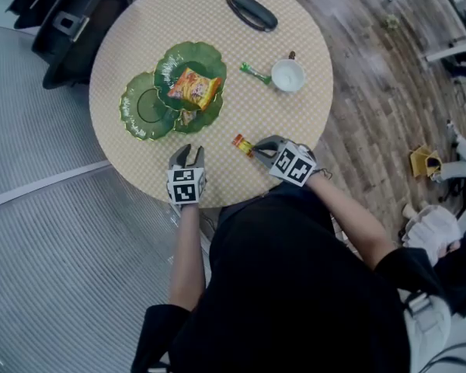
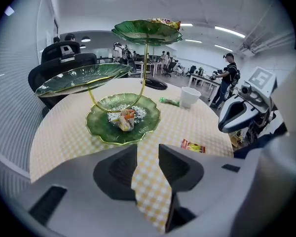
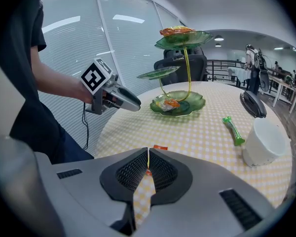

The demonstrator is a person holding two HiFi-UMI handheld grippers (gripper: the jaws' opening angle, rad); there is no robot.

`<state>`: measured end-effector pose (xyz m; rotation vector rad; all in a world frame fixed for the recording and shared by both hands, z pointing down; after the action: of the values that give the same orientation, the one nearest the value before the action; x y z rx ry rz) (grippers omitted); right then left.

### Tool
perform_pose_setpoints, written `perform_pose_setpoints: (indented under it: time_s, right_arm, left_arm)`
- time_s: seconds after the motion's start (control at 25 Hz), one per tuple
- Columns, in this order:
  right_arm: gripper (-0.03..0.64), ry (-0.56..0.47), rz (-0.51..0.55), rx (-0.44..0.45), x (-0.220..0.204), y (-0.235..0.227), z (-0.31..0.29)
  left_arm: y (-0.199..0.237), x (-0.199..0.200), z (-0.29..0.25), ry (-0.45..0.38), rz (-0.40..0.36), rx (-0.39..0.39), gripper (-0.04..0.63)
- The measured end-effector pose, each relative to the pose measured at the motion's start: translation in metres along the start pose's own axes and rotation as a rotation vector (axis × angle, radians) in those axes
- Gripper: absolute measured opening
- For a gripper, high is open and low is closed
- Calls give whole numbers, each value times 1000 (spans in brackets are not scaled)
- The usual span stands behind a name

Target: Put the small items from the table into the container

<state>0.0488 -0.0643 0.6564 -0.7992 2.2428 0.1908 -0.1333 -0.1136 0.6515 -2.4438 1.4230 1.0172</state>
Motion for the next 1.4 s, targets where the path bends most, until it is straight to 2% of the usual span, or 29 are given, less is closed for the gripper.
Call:
perform_pose_setpoints:
  time_s: [0.08,0.28,0.4,0.84,1.28,1.4]
  right_arm:
    - [31,-1,12,3,2,7,-1]
    - [31,-6,24,4,5,26,-1]
    - [31,-8,27,-2,5,35,0]
    - [31,-3,36,-29,-1,62,2]
    - [31,9,57,-37,0,74,0]
    - [31,14,60,-35,0,75,-1]
  left_arm:
    - [-2,-10,5,-1,11,-4,124]
    - [-10,-25,20,-31,36,-41,26]
    - [-15,-33,27,-46,45,-71,3]
    - [-33,-55,40,-100,73,-135,3]
    - [-39,-65,46,-85,34,-165,3]
    - [-38,-65,48,-98,48,-165,3]
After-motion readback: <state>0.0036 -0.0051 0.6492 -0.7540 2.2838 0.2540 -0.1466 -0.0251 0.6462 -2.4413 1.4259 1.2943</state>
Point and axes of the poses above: the fingertips, and each gripper's own axes: z backward along the fingers, y to its left, x out of its top, the point moved 2 cm from there along z, backward along the fingers, and after that the axes turned 10 degrees about -x, right-handed, at the moved point
